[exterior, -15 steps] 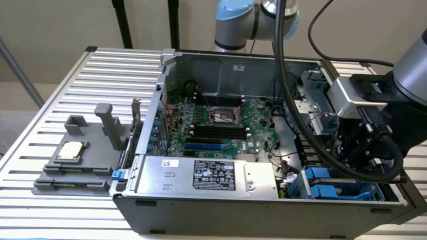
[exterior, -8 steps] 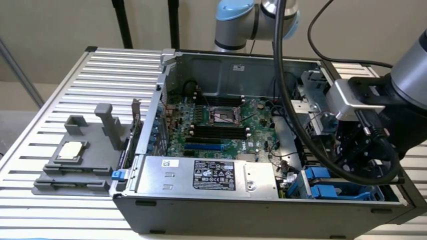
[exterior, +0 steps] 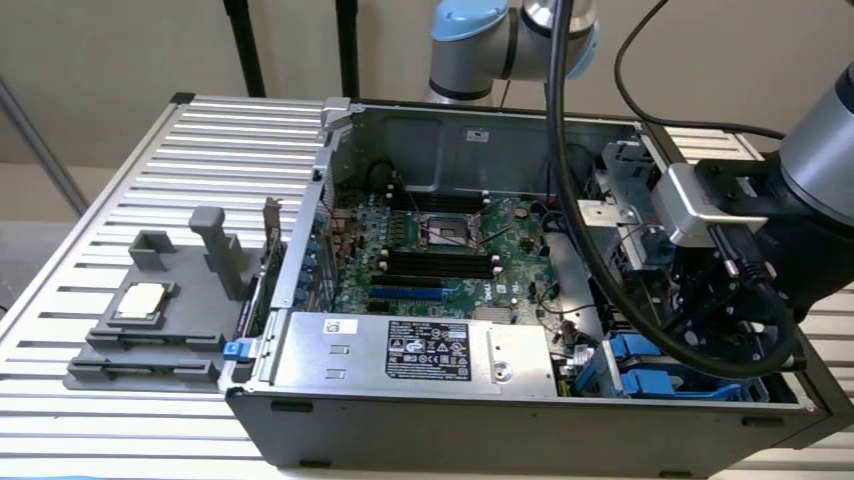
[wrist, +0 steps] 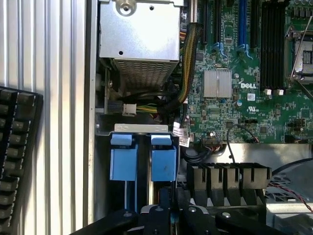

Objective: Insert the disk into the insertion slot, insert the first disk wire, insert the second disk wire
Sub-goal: 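Insert the second disk wire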

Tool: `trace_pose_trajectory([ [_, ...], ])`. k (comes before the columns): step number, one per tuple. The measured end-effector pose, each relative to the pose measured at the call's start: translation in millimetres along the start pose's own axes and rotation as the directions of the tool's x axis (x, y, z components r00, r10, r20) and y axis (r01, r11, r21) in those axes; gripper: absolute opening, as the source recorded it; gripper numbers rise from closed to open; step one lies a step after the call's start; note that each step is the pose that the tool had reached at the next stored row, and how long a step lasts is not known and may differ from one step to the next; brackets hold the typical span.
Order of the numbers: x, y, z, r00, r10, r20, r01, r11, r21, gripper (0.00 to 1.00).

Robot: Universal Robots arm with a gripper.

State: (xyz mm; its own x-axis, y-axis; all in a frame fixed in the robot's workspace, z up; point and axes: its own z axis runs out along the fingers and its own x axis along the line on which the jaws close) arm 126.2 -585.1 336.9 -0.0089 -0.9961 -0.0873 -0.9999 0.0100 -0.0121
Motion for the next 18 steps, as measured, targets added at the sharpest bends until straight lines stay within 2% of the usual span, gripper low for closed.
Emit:
trace_pose_trajectory([
  [4, -0.2, 0.0, -2.3, 1.0000, 0.000, 0.0012, 0.000, 1.0000, -0.0001, 0.18],
  [5, -0.5, -0.1, -5.4, 1.0000, 0.000, 0.0009, 0.000, 1.0000, -0.0001, 0.25],
  [8, -1.3, 0.5, -15.0, 1.0000, 0.000, 0.0005, 0.000, 1.0000, -0.0001, 0.25],
  [10, -1.5, 5.8, -16.9, 1.0000, 0.000, 0.0007, 0.000, 1.0000, 0.0000, 0.25],
  [13, -1.4, 18.4, -17.8, 1.0000, 0.000, 0.0006, 0.000, 1.0000, 0.0010, 0.25],
  [18, -1.4, 19.4, -17.9, 1.0000, -0.001, 0.0004, 0.001, 1.0000, 0.0023, 0.25],
])
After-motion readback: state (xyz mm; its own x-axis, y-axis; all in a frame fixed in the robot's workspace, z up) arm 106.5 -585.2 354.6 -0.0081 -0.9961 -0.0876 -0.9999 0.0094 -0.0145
